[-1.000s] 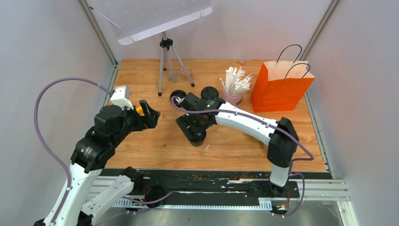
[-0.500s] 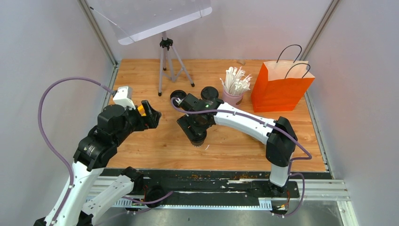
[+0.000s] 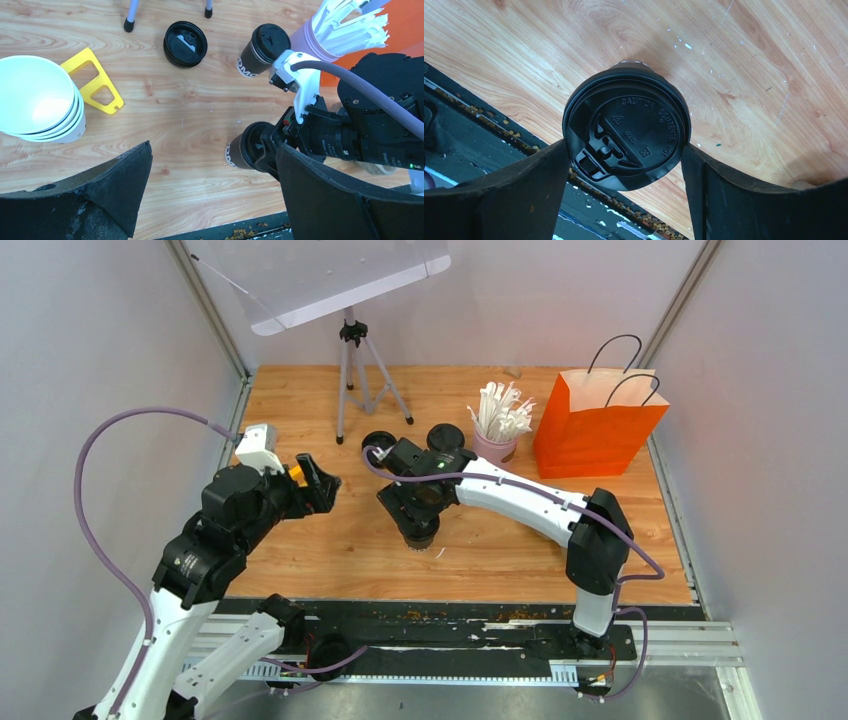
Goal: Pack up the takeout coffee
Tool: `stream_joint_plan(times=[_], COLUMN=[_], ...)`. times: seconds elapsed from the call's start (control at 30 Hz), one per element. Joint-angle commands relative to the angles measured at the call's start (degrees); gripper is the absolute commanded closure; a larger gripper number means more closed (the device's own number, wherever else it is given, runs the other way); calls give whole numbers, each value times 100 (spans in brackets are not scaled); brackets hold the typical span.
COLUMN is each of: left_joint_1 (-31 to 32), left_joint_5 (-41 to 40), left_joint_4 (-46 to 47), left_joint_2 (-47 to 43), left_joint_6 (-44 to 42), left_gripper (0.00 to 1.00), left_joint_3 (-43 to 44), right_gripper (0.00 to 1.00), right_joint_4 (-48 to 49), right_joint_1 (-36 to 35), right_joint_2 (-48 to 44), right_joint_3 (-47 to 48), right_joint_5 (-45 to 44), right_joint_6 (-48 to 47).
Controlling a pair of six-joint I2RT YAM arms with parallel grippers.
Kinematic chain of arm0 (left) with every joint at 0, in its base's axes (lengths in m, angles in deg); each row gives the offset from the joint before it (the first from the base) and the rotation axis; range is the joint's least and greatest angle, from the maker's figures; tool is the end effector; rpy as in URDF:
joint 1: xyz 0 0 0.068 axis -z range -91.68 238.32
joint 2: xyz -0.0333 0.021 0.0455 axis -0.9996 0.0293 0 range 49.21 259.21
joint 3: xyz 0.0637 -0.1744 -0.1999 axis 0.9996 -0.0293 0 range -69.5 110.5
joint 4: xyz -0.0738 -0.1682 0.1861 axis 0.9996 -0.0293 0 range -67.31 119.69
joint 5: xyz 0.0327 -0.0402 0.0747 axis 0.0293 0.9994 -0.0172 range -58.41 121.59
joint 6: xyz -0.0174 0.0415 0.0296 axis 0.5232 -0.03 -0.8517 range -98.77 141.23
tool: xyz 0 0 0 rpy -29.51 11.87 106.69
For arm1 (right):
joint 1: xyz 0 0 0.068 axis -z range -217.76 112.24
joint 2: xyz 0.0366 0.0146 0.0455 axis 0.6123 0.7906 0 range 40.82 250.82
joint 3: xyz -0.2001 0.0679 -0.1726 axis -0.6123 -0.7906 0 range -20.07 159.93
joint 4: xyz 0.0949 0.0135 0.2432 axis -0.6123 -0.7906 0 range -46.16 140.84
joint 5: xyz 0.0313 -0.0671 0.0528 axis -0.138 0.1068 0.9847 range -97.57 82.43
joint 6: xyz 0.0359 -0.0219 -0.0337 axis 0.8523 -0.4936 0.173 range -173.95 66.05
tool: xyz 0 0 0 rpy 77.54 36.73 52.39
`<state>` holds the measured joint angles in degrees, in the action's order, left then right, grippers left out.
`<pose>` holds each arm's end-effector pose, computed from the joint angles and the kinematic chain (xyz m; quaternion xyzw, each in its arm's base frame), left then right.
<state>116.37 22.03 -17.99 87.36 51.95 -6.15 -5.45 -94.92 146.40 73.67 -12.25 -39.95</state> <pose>0.0993 -0.0462 0.3935 -0.0656 0.8272 -0.2113 0.5165 0.2105 0.3209 0.2747 -0.3536 0.9151 0.0776 0.1775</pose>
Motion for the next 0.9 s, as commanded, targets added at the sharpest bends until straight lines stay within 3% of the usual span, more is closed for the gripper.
stream_joint_plan(times=[0.0,0.87], left_joint_1=[12,16], left_joint_5=[-67,28], left_joint_4=[196,-91], left_joint_2=[-33,-314], left_joint_6=[-6,234], left_gripper=[0,0], left_joint_3=[-10,-273], right_gripper=[23,21], right_joint_4=[214,400], right_joint_1=[154,1058], right_joint_2=[1,1578], right_joint_3=[9,2199], right_joint_5=[-92,-462], right_joint_6=[-159,-724])
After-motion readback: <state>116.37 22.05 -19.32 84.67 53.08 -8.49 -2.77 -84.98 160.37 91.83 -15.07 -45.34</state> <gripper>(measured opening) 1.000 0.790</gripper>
